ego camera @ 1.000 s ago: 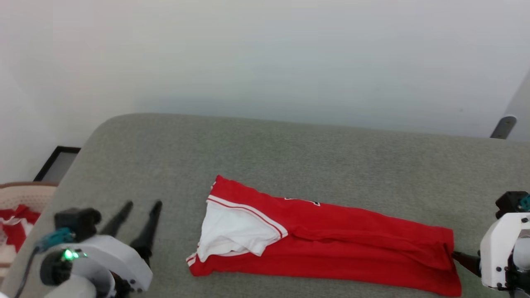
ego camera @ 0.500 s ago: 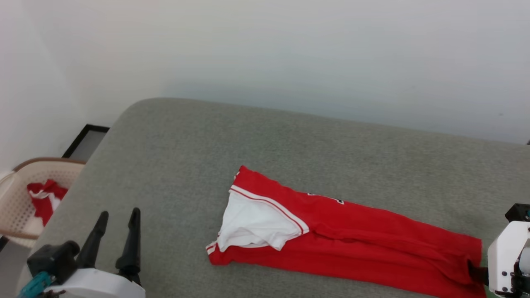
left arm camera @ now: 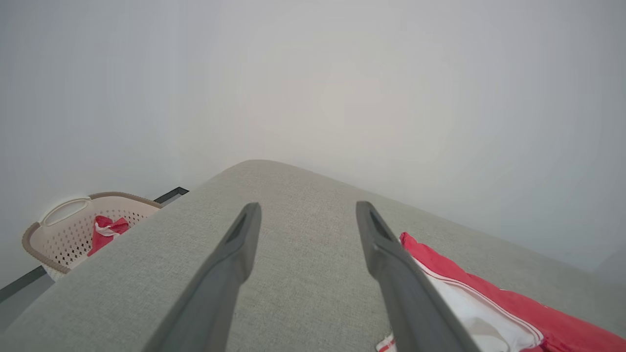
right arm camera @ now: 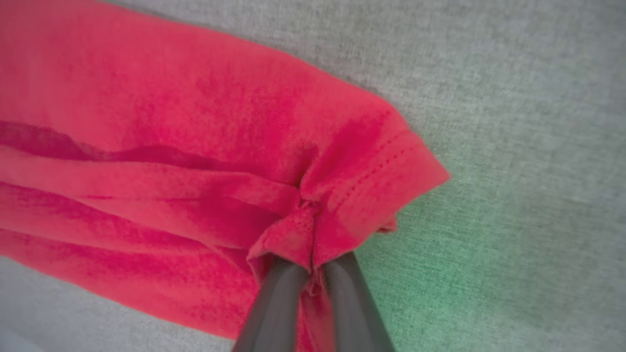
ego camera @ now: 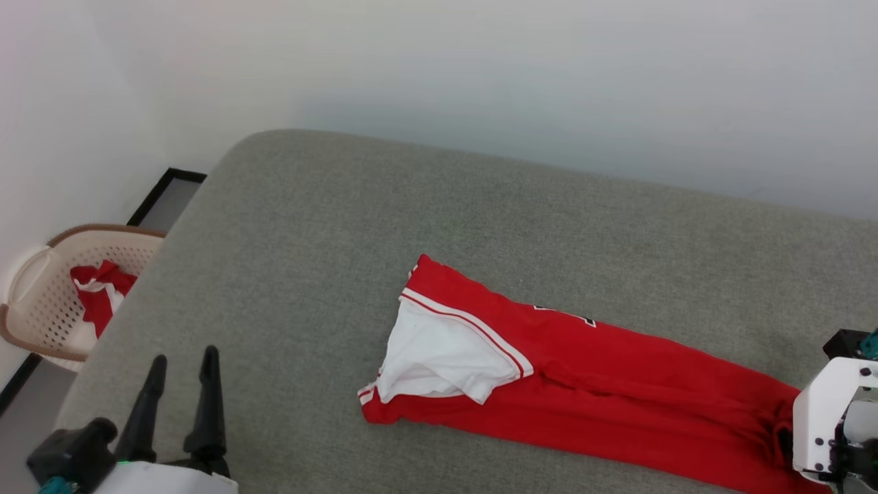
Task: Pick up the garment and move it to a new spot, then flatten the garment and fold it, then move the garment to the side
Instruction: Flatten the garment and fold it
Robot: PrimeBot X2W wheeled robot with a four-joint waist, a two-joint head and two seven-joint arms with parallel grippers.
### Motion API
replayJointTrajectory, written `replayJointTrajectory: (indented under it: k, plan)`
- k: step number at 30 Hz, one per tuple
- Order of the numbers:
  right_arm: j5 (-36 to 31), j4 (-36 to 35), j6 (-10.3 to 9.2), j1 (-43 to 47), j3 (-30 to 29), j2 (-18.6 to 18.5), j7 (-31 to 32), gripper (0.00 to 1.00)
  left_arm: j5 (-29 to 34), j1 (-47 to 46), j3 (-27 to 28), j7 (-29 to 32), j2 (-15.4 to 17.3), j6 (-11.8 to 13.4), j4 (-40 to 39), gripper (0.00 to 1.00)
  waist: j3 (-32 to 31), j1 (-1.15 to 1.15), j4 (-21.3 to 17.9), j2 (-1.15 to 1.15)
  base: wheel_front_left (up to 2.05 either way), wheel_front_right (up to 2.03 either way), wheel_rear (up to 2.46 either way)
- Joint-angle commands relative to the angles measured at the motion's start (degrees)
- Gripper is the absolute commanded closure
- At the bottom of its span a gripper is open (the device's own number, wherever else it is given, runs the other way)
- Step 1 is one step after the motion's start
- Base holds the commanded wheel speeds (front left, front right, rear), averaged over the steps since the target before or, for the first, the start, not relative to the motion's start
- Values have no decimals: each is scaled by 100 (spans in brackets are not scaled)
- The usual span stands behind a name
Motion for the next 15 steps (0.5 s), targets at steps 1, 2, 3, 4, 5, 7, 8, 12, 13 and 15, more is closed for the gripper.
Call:
replayJointTrajectory:
  k: [1,2,3,4,5,7,8,12,13,15]
  plan:
    - [144,41,3,50,170,85,-27,100,60,50,124,2,-106,-57,17,0,59,0,6,0,0,0,0]
    - [231,4,4,29,227,65,-68,100,87,63,215,2,-166,-87,21,0,75,0,-7,0,0,0,0]
    - [314,-22,3,7,273,17,-97,100,125,82,289,2,-210,-122,28,0,88,0,-26,0,0,0,0]
    - [373,-43,3,-1,321,-38,-111,100,144,102,356,2,-273,-165,36,0,97,0,-44,0,0,0,0]
    - [443,-72,3,-6,378,-89,-125,100,164,115,414,3,-338,-204,43,0,105,0,-63,0,0,0,0]
    - [554,-122,2,-29,437,-235,-202,100,223,119,523,2,-421,-281,44,0,111,0,-109,0,0,0,0]
    - [591,-130,-3,-33,451,-299,-239,100,250,127,571,2,-466,-305,54,0,109,0,-139,0,0,0,0]
    - [681,-45,-3,-40,360,-625,-447,100,348,142,676,2,-589,-459,90,0,72,0,-252,0,0,0,0]
    - [692,-16,-3,-58,344,-682,-494,100,384,159,691,2,-600,-486,105,0,65,0,-287,0,0,0,0]
    - [684,83,-3,-101,300,-844,-587,100,419,162,700,2,-627,-525,133,0,52,0,-344,0,0,0,0]
